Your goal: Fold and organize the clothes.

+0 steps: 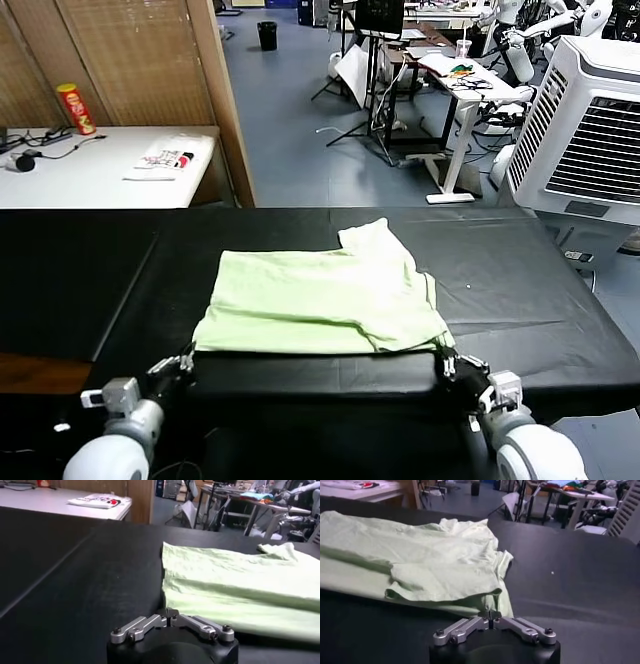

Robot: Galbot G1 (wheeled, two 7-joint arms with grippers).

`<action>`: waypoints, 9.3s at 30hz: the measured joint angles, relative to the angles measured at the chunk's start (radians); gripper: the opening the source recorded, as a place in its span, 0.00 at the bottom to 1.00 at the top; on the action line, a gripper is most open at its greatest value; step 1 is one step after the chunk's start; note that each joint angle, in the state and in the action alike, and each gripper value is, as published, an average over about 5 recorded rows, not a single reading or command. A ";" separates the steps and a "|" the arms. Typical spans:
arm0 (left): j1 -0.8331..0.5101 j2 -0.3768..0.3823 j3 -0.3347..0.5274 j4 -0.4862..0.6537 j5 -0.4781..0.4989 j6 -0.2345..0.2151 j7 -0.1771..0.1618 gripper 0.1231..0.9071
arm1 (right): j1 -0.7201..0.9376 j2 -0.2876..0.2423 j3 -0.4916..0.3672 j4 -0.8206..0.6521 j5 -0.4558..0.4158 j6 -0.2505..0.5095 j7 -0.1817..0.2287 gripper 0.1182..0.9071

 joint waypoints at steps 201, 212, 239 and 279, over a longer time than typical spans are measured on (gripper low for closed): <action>-0.455 0.102 0.128 0.297 -0.186 0.154 -0.004 0.01 | 0.660 -0.005 -0.292 -0.480 0.092 -0.062 0.088 0.08; -0.507 0.051 0.165 0.366 -0.018 0.059 0.046 0.00 | 0.663 0.055 -0.264 -0.540 0.011 0.051 0.082 0.06; -0.440 0.020 0.111 0.304 0.056 -0.024 0.084 0.86 | 0.428 -0.023 -0.084 -0.210 0.114 0.052 0.043 0.86; -0.269 0.218 -0.041 0.325 0.243 -0.069 0.093 0.05 | 0.338 0.025 -0.035 -0.104 0.092 0.050 0.046 0.86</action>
